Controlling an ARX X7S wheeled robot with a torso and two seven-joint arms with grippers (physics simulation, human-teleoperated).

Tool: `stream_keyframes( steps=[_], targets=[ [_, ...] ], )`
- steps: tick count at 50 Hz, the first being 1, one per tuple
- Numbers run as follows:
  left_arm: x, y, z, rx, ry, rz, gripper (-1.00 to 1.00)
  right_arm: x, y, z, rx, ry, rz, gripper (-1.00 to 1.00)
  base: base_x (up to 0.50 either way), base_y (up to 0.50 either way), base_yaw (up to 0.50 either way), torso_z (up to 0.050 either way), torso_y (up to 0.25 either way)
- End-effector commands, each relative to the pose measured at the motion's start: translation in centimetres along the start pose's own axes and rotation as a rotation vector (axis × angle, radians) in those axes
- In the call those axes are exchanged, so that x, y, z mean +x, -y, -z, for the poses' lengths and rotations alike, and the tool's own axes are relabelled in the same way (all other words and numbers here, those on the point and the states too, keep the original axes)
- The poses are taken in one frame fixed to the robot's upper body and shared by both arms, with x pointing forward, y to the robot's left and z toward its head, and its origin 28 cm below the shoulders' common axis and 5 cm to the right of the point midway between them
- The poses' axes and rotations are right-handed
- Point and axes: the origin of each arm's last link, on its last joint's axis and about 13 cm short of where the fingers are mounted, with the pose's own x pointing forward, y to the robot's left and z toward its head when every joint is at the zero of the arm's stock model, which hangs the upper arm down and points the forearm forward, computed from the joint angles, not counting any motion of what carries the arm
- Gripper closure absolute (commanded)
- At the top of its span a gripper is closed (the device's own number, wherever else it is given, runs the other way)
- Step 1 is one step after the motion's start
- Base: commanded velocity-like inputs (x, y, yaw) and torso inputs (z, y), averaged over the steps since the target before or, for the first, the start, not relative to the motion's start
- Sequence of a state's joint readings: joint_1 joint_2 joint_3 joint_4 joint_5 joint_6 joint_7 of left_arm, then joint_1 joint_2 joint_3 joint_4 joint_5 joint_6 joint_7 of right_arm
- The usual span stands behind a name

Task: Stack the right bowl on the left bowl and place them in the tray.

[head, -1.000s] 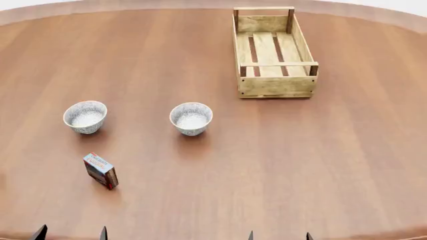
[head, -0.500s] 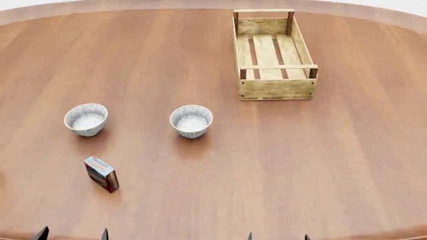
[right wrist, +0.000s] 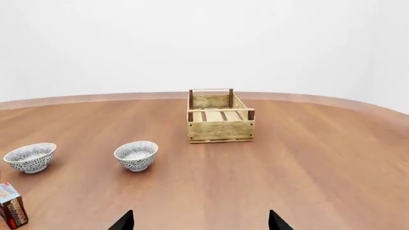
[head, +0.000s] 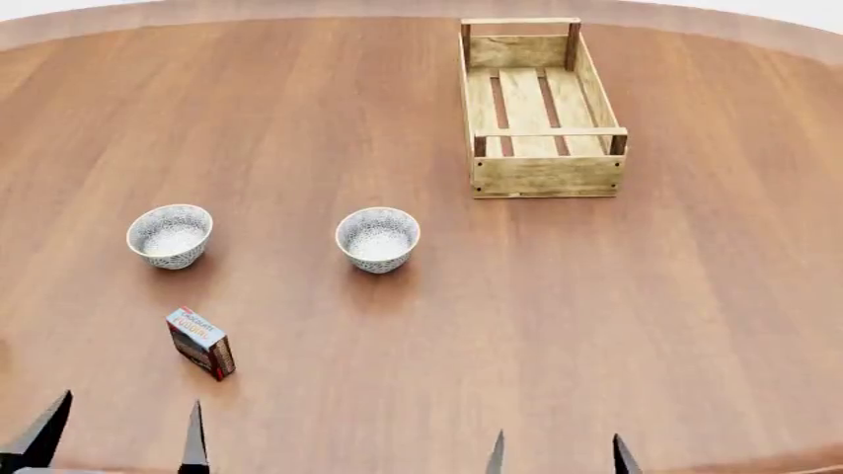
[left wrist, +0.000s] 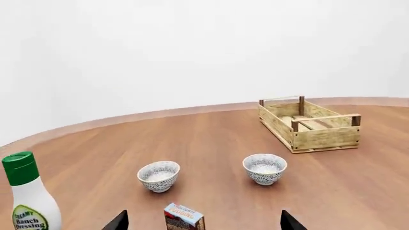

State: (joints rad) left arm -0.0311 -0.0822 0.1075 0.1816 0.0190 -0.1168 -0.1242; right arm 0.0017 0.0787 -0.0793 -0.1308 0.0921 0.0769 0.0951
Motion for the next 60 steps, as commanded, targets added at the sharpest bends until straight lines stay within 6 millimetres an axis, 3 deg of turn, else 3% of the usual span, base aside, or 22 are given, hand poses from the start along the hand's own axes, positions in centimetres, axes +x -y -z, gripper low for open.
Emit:
stream_keyframes(
  steps=[1,6,13,32,60],
  targets=[
    [-0.1,-0.5,-9.4,0.05,0.382,-0.069,-1.0,-0.4,0.3,-7.3,0.022,0.253,0.015,-1.0,0.0,0.0,0.0,0.0,0.0],
    [-1.9,-0.7,-13.4,-0.042,0.573,-0.087,-1.0,-2.6,0.4,-11.8,0.043,0.442,0.003,-1.0,0.0,0.0,0.0,0.0,0.0],
    [-3.3,-0.8,-15.6,-0.03,0.672,-0.076,-1.0,-3.8,0.4,-14.2,0.076,0.558,-0.008,-1.0,0.0,0.0,0.0,0.0,0.0],
    [-3.3,-0.6,-15.1,-0.037,0.645,-0.053,-1.0,-3.9,0.3,-13.9,0.071,0.577,-0.03,-1.0,0.01,0.0,0.0,0.0,0.0],
    [-3.4,-0.4,-14.9,-0.046,0.633,-0.037,-1.0,-4.0,0.2,-14.0,0.063,0.592,-0.046,-1.0,0.49,0.0,0.0,0.0,0.0]
  ],
)
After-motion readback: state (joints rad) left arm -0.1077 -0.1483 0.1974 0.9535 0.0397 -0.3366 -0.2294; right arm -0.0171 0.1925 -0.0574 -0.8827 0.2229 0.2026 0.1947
